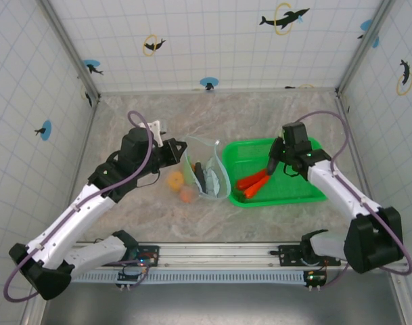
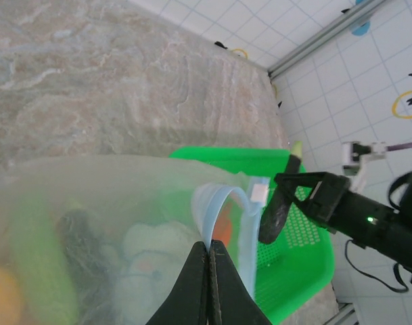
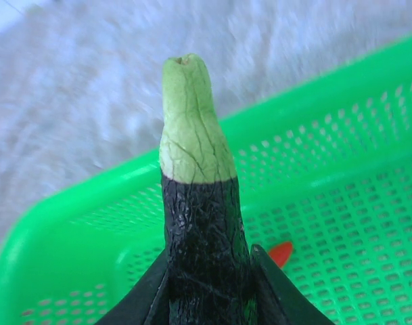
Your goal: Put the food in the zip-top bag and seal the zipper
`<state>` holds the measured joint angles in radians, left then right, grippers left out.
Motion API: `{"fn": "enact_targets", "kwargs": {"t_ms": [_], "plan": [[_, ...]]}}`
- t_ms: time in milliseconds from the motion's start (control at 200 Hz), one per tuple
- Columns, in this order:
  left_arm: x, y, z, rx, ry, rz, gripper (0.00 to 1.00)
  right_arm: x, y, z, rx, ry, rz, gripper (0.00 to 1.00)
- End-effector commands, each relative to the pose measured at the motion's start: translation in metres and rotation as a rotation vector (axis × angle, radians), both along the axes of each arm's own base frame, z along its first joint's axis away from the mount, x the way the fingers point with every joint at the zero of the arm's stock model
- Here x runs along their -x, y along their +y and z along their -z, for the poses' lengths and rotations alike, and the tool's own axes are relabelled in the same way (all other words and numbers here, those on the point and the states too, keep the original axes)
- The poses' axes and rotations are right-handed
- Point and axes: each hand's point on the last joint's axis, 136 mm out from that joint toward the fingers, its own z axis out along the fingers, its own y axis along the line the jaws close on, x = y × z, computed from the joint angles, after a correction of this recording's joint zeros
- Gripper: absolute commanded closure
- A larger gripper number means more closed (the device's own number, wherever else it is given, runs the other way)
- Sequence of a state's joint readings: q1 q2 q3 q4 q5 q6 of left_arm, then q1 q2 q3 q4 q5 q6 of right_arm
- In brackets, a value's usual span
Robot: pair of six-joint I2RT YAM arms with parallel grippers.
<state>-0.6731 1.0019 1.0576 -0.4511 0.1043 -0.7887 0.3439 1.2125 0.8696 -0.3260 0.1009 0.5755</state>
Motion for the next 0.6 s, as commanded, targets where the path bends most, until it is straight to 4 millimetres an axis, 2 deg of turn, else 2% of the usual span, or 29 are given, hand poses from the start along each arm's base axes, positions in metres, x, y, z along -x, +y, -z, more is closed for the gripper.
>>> {"fn": "enact_targets", "kwargs": {"t_ms": [0,160,270,370,470,595], "plan": [[0.0,-0.008,-0.018,0.102,0.004,0.002,1.0,-0.006,0.024,-0.055,-0.032,-0.24,-0.131,0.77],[-0.001,-0.014,-0.011,0.152,0.047,0.001,1.0,0.012,0.081,-0.123,-0.03,-0.467,-0.372,0.82],[-0.002,-0.015,-0.003,0.165,0.074,-0.012,1.0,0.035,0.112,-0.167,-0.054,-0.623,-0.485,0.83],[-0.003,-0.016,-0.003,0.17,0.081,-0.016,1.0,0.058,0.131,-0.204,-0.121,-0.779,-0.56,0.83],[-0.005,-0.017,-0.001,0.16,0.088,-0.023,1.0,0.079,0.144,-0.223,-0.189,-0.884,-0.618,0.84],[-0.006,-0.018,0.009,0.151,0.112,-0.026,1.0,0.098,0.161,-0.227,-0.262,-0.946,-0.693,0.84]]}}
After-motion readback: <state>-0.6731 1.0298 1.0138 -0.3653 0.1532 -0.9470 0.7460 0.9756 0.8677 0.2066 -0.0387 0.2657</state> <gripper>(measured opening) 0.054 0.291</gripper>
